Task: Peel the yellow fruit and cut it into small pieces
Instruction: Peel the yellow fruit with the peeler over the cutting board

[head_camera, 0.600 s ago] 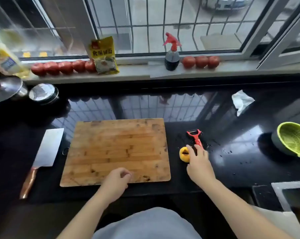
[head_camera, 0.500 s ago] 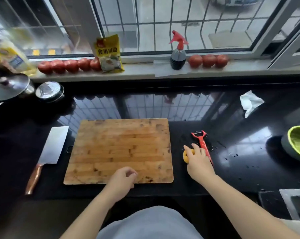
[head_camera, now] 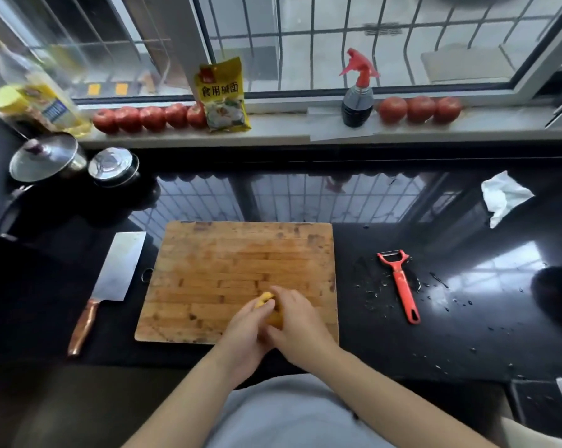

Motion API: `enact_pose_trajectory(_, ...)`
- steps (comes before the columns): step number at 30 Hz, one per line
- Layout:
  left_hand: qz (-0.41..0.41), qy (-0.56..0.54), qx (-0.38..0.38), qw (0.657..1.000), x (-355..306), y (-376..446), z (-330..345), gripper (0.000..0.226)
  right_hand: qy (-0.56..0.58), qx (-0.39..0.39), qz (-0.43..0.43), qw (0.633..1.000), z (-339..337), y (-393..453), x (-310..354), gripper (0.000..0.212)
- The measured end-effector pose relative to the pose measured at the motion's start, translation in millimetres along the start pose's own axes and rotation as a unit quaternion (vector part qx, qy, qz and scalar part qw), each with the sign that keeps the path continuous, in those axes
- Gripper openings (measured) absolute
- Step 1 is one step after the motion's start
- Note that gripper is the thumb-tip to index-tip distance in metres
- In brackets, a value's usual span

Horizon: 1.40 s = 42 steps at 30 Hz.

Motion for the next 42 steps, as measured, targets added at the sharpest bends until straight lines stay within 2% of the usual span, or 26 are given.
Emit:
enact_pose_trajectory(3,0.005,0.054,-0.156,0.986,-26,15,-49,0.029,-0.013,0.067,-0.005,0.998,17,2,-6,0.075)
enact_pose_trajectory(6,0.021,0.122,-0.289,0.949,-70,15,-101,0.035,-0.043,0.010,0.052,0.998,-7,-10,-39,0.059)
enact_pose_trajectory(9,0.069,0.284,-0.342,0.893,-110,14,-115,0.034,-0.069,-0.052,0.105,0.991,-31,-23,-66,0.048)
enact_pose_trajectory(12,0.088,0.367,-0.349,0.858,-123,23,-120,0.030,-0.075,-0.082,0.139,0.984,-47,-32,-84,0.042)
enact_pose_trajectory(15,0.093,0.413,-0.360,0.831,-126,28,-124,0.037,-0.110,-0.130,0.187,0.967,-76,-47,-108,0.037)
enact_pose_trajectory(18,0.118,0.388,-0.351,0.844,-125,26,-126,0.040,-0.158,-0.177,0.240,0.941,-107,-60,-133,0.035)
enact_pose_trajectory(22,0.138,0.268,-0.375,0.877,-107,14,-140,0.039,-0.240,-0.229,0.274,0.903,-138,-67,-155,0.042)
enact_pose_trajectory(25,0.126,0.188,-0.389,0.893,-77,1,-148,0.039,-0.229,-0.236,0.311,0.892,-141,-69,-170,0.047)
enact_pose_trajectory(29,0.124,0.218,-0.384,0.889,-56,-6,-153,0.042,-0.210,-0.254,0.323,0.887,-131,-60,-172,0.047)
enact_pose_trajectory(33,0.149,0.292,-0.394,0.858,-70,-11,-154,0.041,-0.199,-0.275,0.317,0.886,-131,-55,-166,0.051)
enact_pose_trajectory(36,0.187,0.353,-0.389,0.831,-91,-15,-149,0.045,-0.166,-0.303,0.250,0.904,-117,-29,-126,0.053)
enact_pose_trajectory(39,0.209,0.442,-0.339,0.804,-109,1,-138,0.065,-0.057,-0.252,0.179,0.949,-65,11,-68,0.046)
enact_pose_trajectory(42,0.210,0.543,-0.259,0.771,-113,30,-128,0.080,0.032,-0.212,0.169,0.962,-6,27,-32,0.042)
Point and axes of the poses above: each hand's wrist, its own y-axis towards the middle knuckle, its own z-axis out of the palm, x = y × z, the point moved 9 cm from there along y, towards the middle knuckle, and after that the axes turned 14 degrees about -z, right-handed, at the moved point
